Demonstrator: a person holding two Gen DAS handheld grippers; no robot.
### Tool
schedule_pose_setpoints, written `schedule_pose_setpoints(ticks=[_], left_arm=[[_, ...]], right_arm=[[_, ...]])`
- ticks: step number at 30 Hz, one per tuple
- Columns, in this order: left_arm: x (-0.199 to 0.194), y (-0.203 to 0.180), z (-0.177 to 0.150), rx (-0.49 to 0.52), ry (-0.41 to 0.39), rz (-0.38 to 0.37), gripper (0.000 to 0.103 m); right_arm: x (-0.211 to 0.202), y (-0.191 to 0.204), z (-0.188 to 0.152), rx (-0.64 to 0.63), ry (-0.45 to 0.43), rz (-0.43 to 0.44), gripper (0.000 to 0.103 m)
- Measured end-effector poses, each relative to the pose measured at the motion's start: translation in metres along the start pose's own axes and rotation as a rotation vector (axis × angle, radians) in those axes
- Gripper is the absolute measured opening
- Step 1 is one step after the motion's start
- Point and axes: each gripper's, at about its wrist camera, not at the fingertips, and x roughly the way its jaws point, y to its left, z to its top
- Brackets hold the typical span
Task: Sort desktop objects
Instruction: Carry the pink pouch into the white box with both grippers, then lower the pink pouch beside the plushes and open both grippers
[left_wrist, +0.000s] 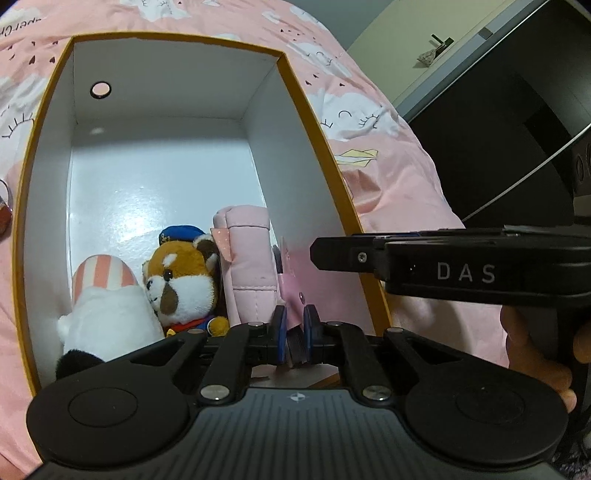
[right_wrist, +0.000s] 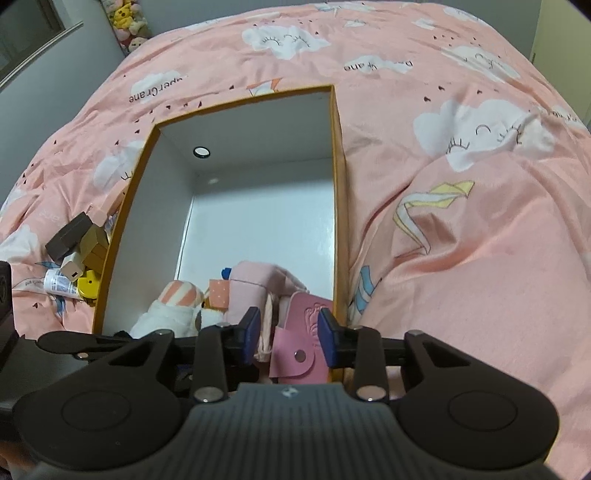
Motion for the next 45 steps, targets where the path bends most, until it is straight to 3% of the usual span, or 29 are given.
schedule_pose_setpoints(ticks=[4,6,9,15,20,24,31,35,40,41,45], left_arm=[[-0.015,-0.010,-0.007,0.090,-0.035,0.107,0.011],[-0.022,-0.011,-0.010,0.115,-0.041,0.126,0.013],[-0.023,-0.009,-0.012,0.126,-0.021,0.121,0.021],[-0.006,-0.003,-0.011,0.124,0.044,0.098,0.025],[-0.001,0.002,-0.011,0.108,0.065,0.078,0.032],[0.002,0.001,-0.012,0.125,0.071,0.089,0.033],[0.013,0.001,-0.012,0.135,0.096,0.114,0.033],[0.017,0.000,-0.011,0.140,0.095,0.109,0.035],[0.022,-0.001,-0.009,0.146,0.098,0.089,0.035],[0.023,-0.001,-0.009,0.150,0.097,0.079,0.034],[0.025,-0.008,-0.010,0.189,0.097,0.044,0.028]], right_arm=[[0.000,0.006,0.000,-0.084,0.000,-0.009,0.036],[0.003,0.012,-0.001,-0.149,0.013,-0.020,0.035],[0.007,0.021,-0.003,-0.273,0.049,-0.011,0.034],[0.020,0.037,-0.004,-0.539,0.181,0.010,0.030],[0.038,0.042,0.005,-0.618,0.289,0.027,0.030],[0.055,0.053,0.004,-0.718,0.325,-0.018,0.030],[0.069,0.055,0.009,-0.687,0.381,-0.007,0.033],[0.063,0.053,0.009,-0.670,0.390,-0.013,0.023],[0.049,0.049,0.006,-0.694,0.376,-0.059,0.021],[0.047,0.048,0.005,-0.699,0.376,-0.064,0.016],[0.041,0.048,0.004,-0.720,0.371,-0.066,0.015]])
